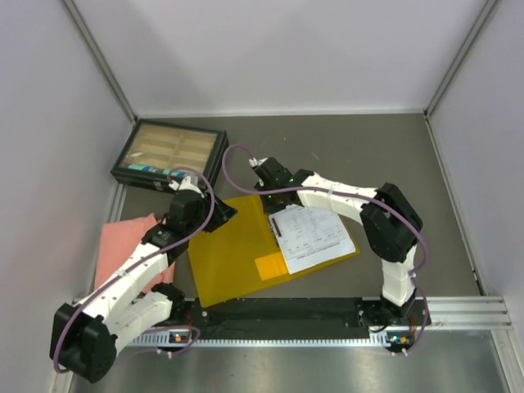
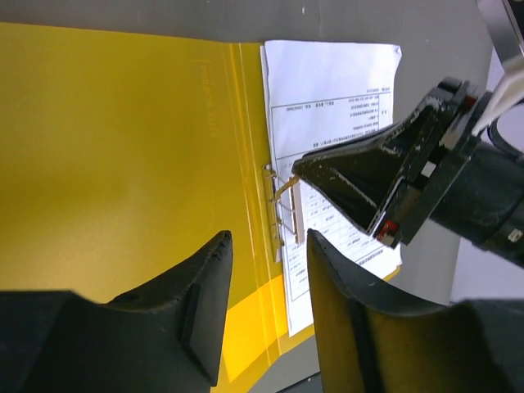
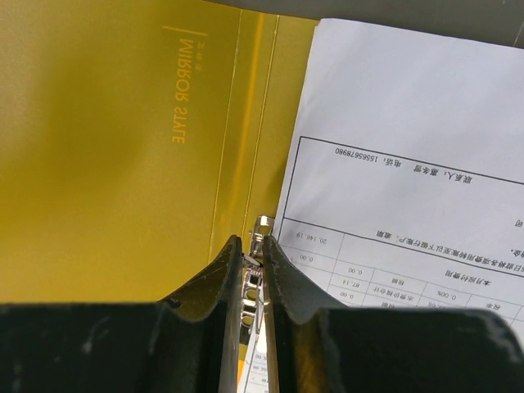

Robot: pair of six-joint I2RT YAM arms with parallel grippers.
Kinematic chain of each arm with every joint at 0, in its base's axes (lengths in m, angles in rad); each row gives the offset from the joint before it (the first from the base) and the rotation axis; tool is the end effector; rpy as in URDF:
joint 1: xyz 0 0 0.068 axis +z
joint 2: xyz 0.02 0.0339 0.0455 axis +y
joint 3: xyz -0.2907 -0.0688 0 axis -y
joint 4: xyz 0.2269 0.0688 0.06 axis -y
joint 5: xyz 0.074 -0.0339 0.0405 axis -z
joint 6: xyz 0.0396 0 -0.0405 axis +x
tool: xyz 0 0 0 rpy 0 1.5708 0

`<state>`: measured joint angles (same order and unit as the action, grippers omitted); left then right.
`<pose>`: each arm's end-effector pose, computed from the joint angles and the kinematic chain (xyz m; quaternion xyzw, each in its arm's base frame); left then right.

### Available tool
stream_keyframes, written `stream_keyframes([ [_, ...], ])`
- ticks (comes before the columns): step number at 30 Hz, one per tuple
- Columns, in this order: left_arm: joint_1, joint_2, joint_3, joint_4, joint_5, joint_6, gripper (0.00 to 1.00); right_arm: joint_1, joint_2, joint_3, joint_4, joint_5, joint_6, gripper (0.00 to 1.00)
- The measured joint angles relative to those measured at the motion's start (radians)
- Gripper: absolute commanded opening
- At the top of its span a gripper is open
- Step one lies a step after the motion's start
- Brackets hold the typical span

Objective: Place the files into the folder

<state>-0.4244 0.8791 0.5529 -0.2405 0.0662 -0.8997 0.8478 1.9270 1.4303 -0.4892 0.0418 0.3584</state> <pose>0.1488 -0.0701 0.2606 -0.1908 0.8552 -0.3185 0.3615 0.2739 0.3079 0.2359 -0.2261 0.9303 0.1470 0.2487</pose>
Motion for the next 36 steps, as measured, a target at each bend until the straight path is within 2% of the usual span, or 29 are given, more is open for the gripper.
stream_keyframes([
  [13,0.035,0.224,-0.116,0.359,0.107,-0.216,0.35,0.0,-0.044,-0.063,0.042,-0.021,0.002,0.12],
  [20,0.037,0.333,-0.176,0.51,0.176,-0.269,0.33,0.0,-0.058,-0.09,0.076,-0.062,0.011,0.18],
  [36,0.038,0.429,-0.227,0.604,0.233,-0.291,0.32,-0.058,-0.066,-0.169,0.227,-0.248,0.076,0.26],
])
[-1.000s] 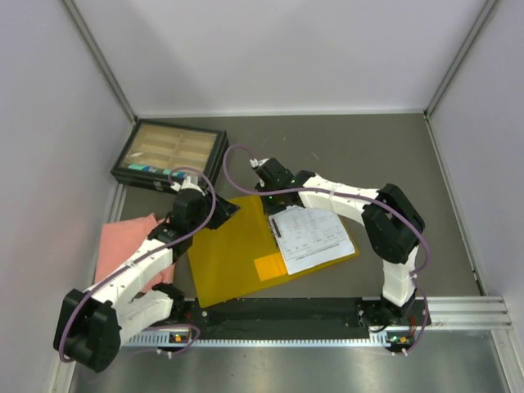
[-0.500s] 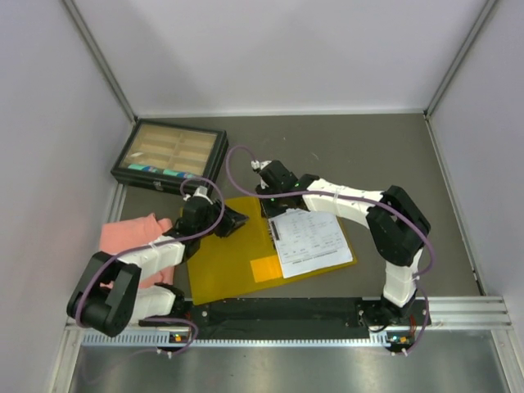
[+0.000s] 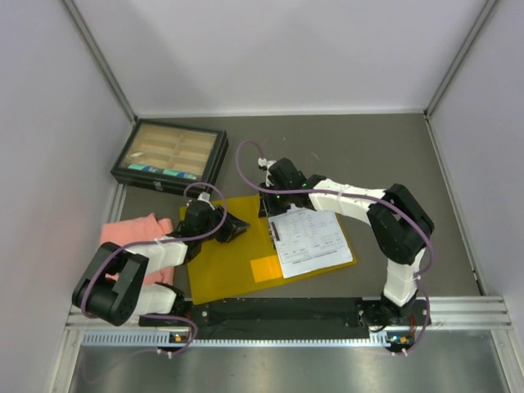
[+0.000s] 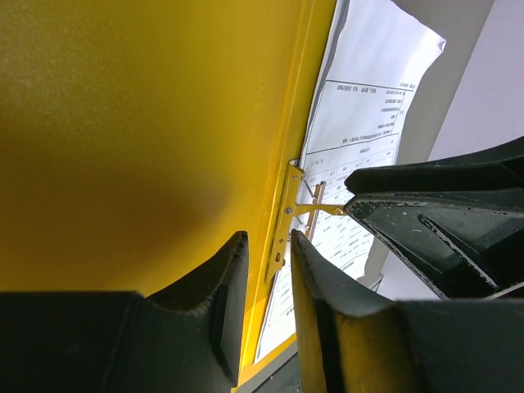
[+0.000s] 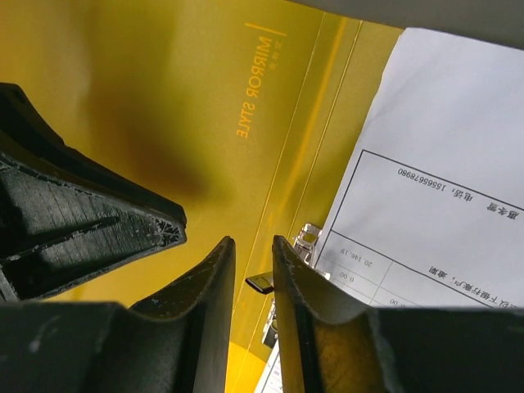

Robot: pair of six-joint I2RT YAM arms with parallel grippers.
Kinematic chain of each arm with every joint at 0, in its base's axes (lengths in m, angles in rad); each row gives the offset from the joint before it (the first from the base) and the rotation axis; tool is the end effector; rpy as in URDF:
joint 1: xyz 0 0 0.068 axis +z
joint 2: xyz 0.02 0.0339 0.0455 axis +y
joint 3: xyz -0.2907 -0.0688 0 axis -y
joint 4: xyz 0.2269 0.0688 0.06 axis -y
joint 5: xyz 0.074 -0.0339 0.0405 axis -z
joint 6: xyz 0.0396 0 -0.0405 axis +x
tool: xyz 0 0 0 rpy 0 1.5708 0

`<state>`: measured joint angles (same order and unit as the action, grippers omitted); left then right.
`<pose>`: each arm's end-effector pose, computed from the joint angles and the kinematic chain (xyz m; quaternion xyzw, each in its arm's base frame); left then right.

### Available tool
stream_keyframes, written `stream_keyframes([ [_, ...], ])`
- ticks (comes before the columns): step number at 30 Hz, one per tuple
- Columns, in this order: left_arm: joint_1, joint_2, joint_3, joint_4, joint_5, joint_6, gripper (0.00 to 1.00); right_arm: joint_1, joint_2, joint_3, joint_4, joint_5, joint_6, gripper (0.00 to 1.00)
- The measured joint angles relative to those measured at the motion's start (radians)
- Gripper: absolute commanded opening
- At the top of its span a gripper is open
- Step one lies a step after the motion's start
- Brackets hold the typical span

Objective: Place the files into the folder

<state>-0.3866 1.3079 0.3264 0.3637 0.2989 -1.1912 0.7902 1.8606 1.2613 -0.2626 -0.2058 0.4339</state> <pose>0.1916 -0.0906 0.1741 -0.2812 0.8353 -0.4151 0.2257 0.2741 0.2882 0.2280 -0.2004 0.9118 0.2772 0.2272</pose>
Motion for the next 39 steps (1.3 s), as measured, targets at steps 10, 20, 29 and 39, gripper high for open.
stream_keyframes([
  [10,0.0,0.011,-0.003,0.007,0.0,-0.004,0.32,-0.022,-0.019,-0.056,0.071,-0.114,0.032,0.28],
  [20,0.002,0.011,0.001,0.001,0.024,0.024,0.37,-0.022,-0.076,-0.058,0.039,-0.141,0.05,0.43],
  [29,0.003,0.1,0.189,-0.138,0.135,0.165,0.43,-0.04,-0.186,-0.069,-0.136,-0.042,0.201,0.48],
  [39,0.003,0.104,0.227,-0.252,0.167,0.204,0.43,-0.079,-0.252,-0.224,-0.122,-0.111,0.496,0.37],
])
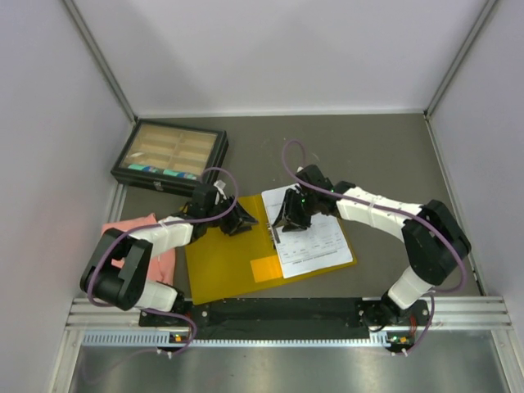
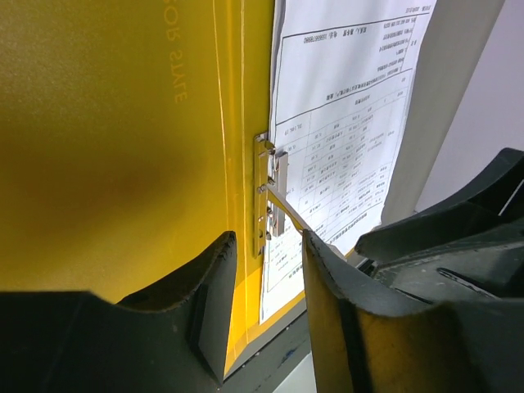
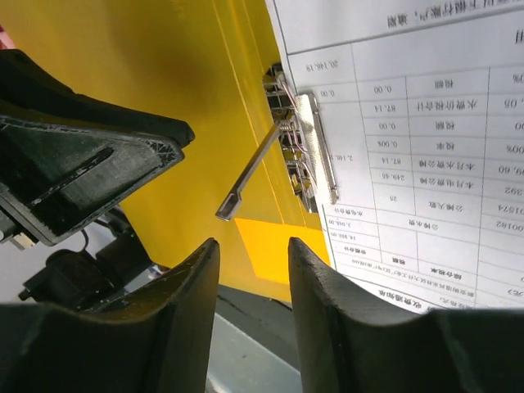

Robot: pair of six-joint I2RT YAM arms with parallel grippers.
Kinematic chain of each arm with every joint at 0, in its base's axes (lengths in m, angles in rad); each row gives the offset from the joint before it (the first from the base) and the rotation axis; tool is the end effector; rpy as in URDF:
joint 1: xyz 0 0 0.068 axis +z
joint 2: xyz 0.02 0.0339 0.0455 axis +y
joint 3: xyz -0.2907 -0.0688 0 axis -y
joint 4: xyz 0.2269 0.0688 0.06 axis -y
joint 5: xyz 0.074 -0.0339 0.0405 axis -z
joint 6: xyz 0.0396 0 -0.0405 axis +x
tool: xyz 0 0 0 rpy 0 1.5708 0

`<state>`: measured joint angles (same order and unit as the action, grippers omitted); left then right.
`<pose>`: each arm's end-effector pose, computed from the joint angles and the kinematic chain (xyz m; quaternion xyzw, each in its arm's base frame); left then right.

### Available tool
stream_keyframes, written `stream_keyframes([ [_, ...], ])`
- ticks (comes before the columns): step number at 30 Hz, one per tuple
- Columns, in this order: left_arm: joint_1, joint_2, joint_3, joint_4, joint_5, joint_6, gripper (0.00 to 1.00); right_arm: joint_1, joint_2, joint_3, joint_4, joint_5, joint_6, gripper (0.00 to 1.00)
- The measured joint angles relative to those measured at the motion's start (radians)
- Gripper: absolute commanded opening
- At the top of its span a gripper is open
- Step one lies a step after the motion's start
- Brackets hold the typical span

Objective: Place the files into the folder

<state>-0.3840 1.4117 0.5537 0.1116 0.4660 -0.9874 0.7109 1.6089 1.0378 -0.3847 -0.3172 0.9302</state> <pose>0.2233 -0.1094 0.1938 -0.1766 0.8787 -0.4106 0.1677 0.2335 0.2174 0.2406 0.0555 0.9407 0.3213 0.0937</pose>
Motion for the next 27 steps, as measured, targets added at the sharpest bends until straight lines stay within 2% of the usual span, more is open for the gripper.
stream_keyframes([
  [12,0.0,0.0,0.0,-0.023,0.017,0.004,0.44,0.0,0.001,-0.05,0.079,-0.029,0.22,0.35],
  [27,0.0,0.0,0.0,-0.024,0.017,0.011,0.44,0.017,0.041,-0.063,0.152,-0.042,0.302,0.32],
])
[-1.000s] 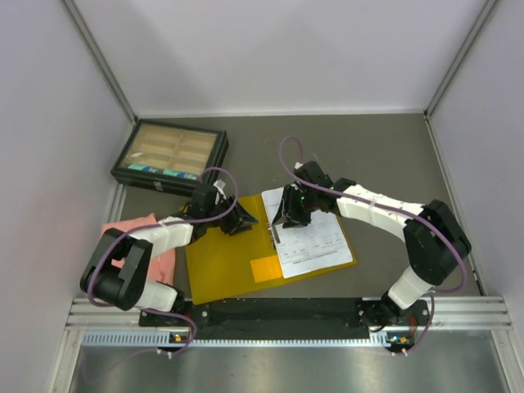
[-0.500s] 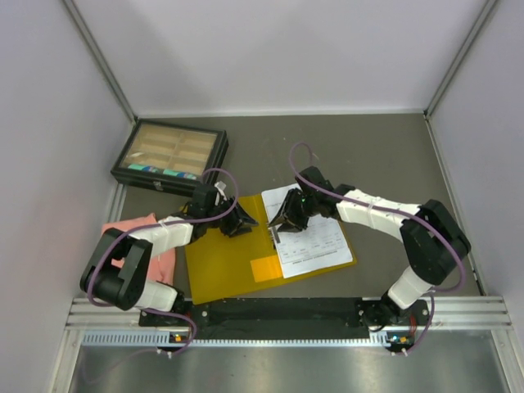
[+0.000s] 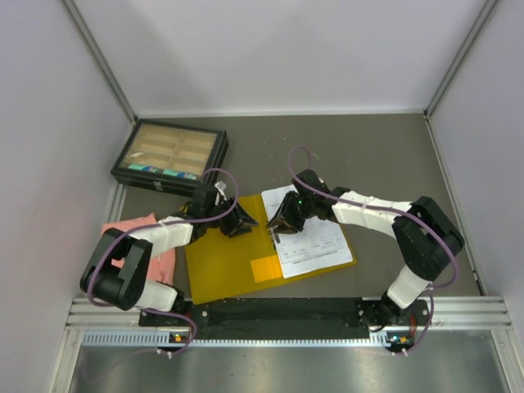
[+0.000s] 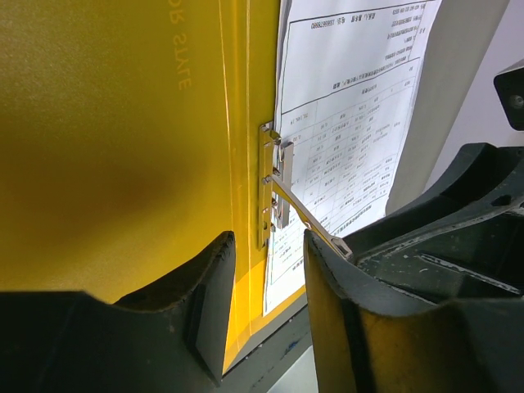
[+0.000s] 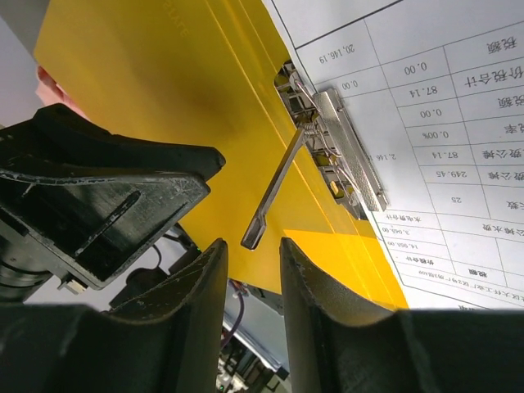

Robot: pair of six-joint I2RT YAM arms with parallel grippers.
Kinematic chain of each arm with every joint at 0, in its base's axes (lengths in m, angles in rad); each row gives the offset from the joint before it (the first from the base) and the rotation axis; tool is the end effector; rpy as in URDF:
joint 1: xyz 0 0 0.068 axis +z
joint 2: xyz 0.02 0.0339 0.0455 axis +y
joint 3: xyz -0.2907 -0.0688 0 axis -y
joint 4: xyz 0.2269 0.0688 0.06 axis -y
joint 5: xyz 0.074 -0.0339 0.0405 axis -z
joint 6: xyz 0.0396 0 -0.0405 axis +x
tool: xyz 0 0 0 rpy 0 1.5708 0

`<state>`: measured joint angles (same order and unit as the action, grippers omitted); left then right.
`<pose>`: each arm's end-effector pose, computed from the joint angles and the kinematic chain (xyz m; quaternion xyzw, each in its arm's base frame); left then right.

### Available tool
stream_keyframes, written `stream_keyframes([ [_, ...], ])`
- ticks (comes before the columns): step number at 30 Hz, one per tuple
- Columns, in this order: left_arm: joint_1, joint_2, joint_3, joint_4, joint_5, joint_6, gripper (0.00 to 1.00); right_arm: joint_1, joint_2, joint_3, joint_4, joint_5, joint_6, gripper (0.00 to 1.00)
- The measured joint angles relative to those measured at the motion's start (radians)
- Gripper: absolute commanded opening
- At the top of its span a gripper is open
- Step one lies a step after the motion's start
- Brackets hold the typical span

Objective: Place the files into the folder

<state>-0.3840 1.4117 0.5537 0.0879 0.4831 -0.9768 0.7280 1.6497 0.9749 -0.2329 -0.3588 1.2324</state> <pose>0.2212 -0.1092 0.1922 -0.1720 0.8824 -0.4093 0.1556 0.2341 0.2273 0.2209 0.1759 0.9154 0.3600 0.0382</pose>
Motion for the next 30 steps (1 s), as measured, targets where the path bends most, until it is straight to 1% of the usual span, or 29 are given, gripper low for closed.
stream_keyframes([
  [3,0.0,0.0,0.0,0.0,0.0,0.0,0.44,0.007,0.009,-0.002,0.004,0.001,0.007,0.31],
  [8,0.0,-0.001,0.0,0.0,0.0,0.0,0.44,0.01,0.011,-0.002,0.014,0.001,0.013,0.2],
  [10,0.0,-0.001,0.0,-0.001,0.0,0.0,0.44,0.01,0.015,-0.003,0.023,0.001,0.018,0.19],
  [11,0.0,-0.001,0.0,-0.001,0.0,0.0,0.44,0.01,0.016,-0.006,0.028,0.002,0.019,0.16],
  [13,0.0,-0.001,0.0,-0.002,-0.001,0.001,0.44,0.01,0.016,-0.009,0.03,0.001,0.022,0.15],
  [17,-0.004,0.0,0.011,-0.04,-0.01,0.014,0.45,0.011,0.017,-0.013,0.033,-0.001,0.026,0.06],
  [20,-0.014,0.008,0.051,-0.092,-0.031,0.032,0.46,0.011,0.017,-0.019,0.036,-0.003,0.029,0.0],
  [25,-0.047,0.074,0.162,-0.171,-0.075,0.055,0.45,0.011,0.016,-0.031,0.04,-0.003,0.029,0.0],
  [30,-0.095,0.159,0.259,-0.23,-0.138,0.06,0.41,0.011,0.016,-0.049,0.059,-0.005,0.026,0.0],
])
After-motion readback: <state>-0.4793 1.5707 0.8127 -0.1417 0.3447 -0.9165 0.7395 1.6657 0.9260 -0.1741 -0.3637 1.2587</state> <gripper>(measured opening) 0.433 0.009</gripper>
